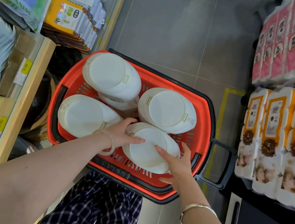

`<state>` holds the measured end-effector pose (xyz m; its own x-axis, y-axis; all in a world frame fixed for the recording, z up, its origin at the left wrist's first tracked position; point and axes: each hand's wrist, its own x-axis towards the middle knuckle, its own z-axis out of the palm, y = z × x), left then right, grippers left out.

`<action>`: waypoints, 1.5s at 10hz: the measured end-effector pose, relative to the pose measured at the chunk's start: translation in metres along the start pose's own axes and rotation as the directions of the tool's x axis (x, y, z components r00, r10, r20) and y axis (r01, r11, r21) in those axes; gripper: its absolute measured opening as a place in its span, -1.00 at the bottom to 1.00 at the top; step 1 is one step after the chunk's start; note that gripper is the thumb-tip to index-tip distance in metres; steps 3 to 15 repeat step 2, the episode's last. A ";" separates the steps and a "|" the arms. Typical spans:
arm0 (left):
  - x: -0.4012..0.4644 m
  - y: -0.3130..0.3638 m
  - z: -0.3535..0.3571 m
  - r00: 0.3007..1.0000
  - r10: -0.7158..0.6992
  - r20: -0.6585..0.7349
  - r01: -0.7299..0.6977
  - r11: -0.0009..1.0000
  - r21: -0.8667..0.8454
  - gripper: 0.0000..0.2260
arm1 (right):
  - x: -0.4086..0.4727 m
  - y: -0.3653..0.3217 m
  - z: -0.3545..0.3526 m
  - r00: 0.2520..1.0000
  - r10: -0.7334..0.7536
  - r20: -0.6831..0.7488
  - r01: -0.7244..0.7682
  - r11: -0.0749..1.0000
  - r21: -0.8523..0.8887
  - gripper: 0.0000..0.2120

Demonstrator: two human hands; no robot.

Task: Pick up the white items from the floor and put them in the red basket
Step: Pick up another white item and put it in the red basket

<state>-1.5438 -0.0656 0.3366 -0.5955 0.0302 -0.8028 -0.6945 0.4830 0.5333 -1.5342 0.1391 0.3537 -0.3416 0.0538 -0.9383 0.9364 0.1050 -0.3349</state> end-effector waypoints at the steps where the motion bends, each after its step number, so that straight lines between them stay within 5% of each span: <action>1: -0.003 -0.001 -0.002 1.000 -0.015 -0.010 0.016 0.999 0.029 -0.27 | -0.002 0.004 -0.001 1.000 -0.004 0.006 0.004 1.000 0.020 0.00; 15: -0.013 0.004 -0.006 1.000 0.001 -0.029 0.001 0.999 0.053 -0.29 | -0.010 0.007 -0.003 1.000 0.000 -0.011 0.000 1.000 0.007 0.02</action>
